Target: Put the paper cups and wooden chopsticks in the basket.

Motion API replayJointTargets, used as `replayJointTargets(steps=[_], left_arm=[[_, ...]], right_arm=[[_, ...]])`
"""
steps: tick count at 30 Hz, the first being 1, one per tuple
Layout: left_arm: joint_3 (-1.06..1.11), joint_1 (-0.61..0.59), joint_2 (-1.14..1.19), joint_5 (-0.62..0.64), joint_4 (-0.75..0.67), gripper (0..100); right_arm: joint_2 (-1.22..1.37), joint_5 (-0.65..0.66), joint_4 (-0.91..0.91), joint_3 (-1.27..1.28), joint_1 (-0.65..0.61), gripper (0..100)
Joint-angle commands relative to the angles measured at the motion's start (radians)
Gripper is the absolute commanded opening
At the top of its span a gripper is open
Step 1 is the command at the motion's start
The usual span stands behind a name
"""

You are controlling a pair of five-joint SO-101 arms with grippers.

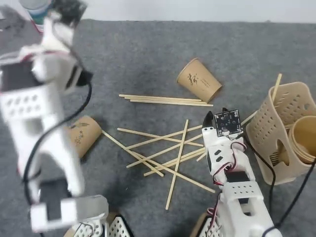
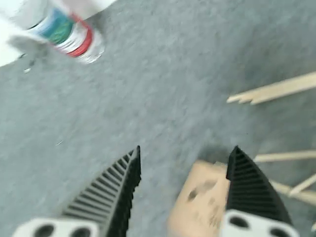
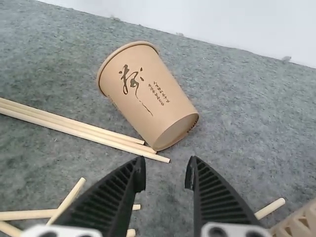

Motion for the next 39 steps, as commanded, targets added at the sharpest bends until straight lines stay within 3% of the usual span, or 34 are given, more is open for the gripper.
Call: replayJointTargets(steps=[1, 13, 29, 36, 39], left_arm=[[0.117, -0.084, -0.187, -0.124, 0.026, 28], [0.570, -0.463, -0.528, -0.913, 0.006, 28], [1.527, -0.480, -0.832, -0.927, -0.773, 28], [1.689, -0.454, -0.941, -0.927, -0.882, 28], [1.724, -0.411, -0.953, -0.864, -0.942, 28]], right_arm=[[-0.021, -0.003, -0.021, -0.014, -0.010, 15.0], [-0.021, -0.003, -0.019, -0.014, -0.010, 15.0], [-0.021, -0.003, -0.019, -0.014, -0.010, 15.1], [-0.021, -0.003, -0.022, -0.014, -0.012, 15.1], [-0.021, -0.003, -0.022, -0.014, -0.012, 15.1]])
